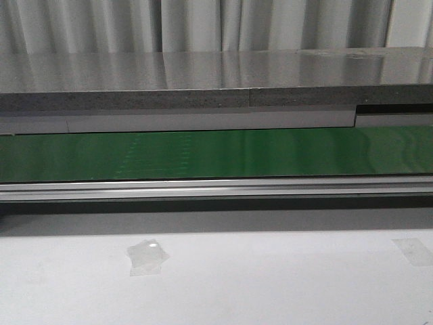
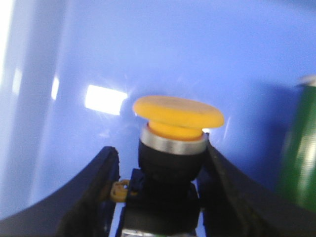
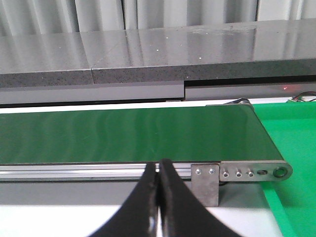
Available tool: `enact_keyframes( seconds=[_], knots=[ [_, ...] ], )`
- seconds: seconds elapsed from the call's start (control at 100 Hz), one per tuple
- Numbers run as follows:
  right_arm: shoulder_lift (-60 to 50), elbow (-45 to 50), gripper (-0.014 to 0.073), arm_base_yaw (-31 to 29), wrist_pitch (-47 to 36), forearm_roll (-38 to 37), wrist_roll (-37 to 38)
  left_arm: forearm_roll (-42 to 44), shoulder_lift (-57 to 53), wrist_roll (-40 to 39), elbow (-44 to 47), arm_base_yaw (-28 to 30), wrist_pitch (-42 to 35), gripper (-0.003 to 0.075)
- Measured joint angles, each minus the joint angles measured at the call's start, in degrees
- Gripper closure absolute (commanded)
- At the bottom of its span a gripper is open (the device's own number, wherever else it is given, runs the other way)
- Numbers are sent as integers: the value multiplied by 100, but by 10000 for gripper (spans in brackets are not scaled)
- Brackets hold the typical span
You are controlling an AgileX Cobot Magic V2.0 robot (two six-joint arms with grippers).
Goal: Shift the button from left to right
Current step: 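Close the left gripper around the yellow push-button's black body, then carry the button onto the conveyor belt and open the left gripper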
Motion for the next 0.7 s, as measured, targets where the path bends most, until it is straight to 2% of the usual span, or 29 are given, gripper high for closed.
enact_keyframes(
  seconds=[0.34, 0.7],
  knots=[
    [0, 0, 662, 0, 0, 0, 0, 0, -595, 294, -4, -415, 611, 616],
    [0, 0, 662, 0, 0, 0, 0, 89, -595, 393, 250, -1027, 683, 614]
  ],
)
